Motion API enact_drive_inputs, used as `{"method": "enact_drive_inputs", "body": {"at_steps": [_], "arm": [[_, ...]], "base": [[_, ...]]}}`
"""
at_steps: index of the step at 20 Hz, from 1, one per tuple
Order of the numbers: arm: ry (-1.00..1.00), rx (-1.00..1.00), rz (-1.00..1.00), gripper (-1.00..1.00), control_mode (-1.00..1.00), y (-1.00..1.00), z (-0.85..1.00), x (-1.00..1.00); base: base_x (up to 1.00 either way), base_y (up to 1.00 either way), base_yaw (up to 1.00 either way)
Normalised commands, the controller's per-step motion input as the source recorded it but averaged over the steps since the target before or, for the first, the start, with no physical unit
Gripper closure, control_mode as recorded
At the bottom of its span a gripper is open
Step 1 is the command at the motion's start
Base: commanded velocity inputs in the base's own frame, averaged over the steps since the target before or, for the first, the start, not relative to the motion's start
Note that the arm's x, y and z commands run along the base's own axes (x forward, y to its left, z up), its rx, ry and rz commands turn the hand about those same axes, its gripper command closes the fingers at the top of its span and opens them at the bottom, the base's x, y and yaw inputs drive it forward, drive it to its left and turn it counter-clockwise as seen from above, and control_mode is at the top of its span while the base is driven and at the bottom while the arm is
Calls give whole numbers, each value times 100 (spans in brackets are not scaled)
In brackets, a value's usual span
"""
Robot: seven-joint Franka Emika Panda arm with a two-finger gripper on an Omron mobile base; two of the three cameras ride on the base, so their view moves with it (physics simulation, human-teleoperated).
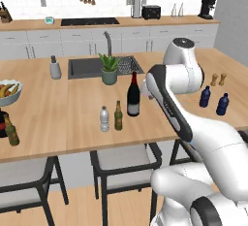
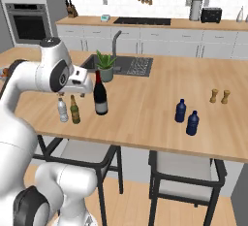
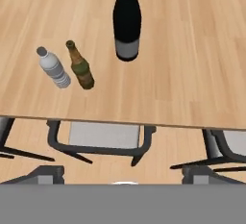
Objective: Move the plastic bottles in the middle to the plastics group, and the glass bottles in the middle to the glass group.
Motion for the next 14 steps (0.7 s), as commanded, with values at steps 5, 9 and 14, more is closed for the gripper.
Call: {"method": "enact_drive_inputs", "body": {"at_steps": [5, 9, 14], "arm": [[1, 2, 1, -100, -100, 57, -12, 4], [-1, 1, -3, -100, -100, 59, -15, 19], [-2, 0, -9, -100, -100, 39, -3, 44]], "base": [[0, 0, 0], [0, 0, 0], [0, 0, 0]]}}
